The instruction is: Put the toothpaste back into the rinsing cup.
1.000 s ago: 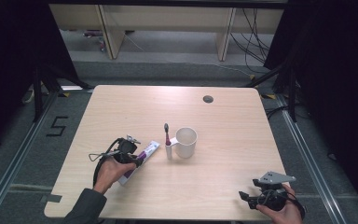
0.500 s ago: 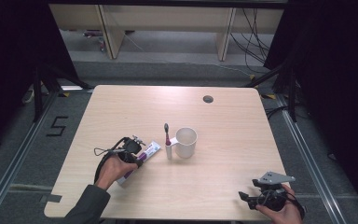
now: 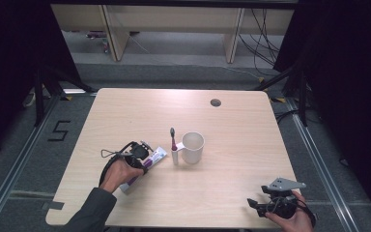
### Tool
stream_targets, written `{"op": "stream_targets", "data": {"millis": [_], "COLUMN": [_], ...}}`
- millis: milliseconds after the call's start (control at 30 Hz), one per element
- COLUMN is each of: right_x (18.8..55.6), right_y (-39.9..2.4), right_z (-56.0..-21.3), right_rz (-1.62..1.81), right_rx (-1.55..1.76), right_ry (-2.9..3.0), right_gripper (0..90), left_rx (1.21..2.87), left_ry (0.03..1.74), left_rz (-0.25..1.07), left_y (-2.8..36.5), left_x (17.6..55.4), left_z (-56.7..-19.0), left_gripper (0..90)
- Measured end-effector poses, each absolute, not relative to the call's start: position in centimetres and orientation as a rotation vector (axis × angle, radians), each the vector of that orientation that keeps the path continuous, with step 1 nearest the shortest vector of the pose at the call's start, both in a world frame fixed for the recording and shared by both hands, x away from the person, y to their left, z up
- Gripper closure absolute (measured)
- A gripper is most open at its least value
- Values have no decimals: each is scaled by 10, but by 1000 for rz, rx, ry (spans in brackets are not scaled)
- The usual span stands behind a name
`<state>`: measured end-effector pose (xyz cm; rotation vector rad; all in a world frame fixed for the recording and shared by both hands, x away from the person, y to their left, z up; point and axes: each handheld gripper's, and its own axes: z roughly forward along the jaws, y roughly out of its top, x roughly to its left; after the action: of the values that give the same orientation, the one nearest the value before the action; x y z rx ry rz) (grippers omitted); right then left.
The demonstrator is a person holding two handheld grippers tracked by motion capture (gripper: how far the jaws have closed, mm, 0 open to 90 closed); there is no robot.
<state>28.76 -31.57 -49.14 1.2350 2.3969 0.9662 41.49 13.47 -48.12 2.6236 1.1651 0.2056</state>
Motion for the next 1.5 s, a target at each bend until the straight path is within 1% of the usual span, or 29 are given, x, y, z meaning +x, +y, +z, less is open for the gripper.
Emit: {"op": "stream_targets", "data": {"millis": [100,500,567,600,833,933,967,1133,1300,1333,1400,1467,1500], "right_x": [286,287,287,287,288,288,289,288,288,286,287,287,287], "right_y": [-314,-315,-315,-315,-317,-317,-317,-318,-318,-316,-317,-317,-317], "right_z": [-489,-490,-491,-491,-492,-492,-492,-491,-491,-490,-491,-491,-491], "right_rz": [966,969,965,966,966,973,978,967,977,974,969,969,969], "right_rx": [1285,1254,1256,1254,1256,1239,1240,1264,1276,1323,1268,1275,1275], "right_ry": [2402,2402,2391,2391,2393,2389,2394,2396,2395,2392,2388,2390,2390], "right_gripper": [260,260,260,260,260,260,260,260,260,260,260,260,260], "left_rx": [2632,2703,2710,2741,2759,2750,2739,2642,2603,2584,2552,2520,2521], "left_ry": [1169,1133,1119,1081,1024,1007,977,972,961,952,955,921,913], "left_rz": [195,199,201,207,240,256,271,284,305,320,312,356,352], "left_y": [136,131,131,131,131,131,132,138,142,143,144,144,145], "left_x": [412,413,413,413,406,404,402,392,385,383,379,374,373], "left_z": [-481,-481,-481,-480,-480,-479,-477,-469,-464,-462,-459,-458,-457], "left_gripper": [753,754,755,756,763,764,765,765,766,766,765,765,765]}}
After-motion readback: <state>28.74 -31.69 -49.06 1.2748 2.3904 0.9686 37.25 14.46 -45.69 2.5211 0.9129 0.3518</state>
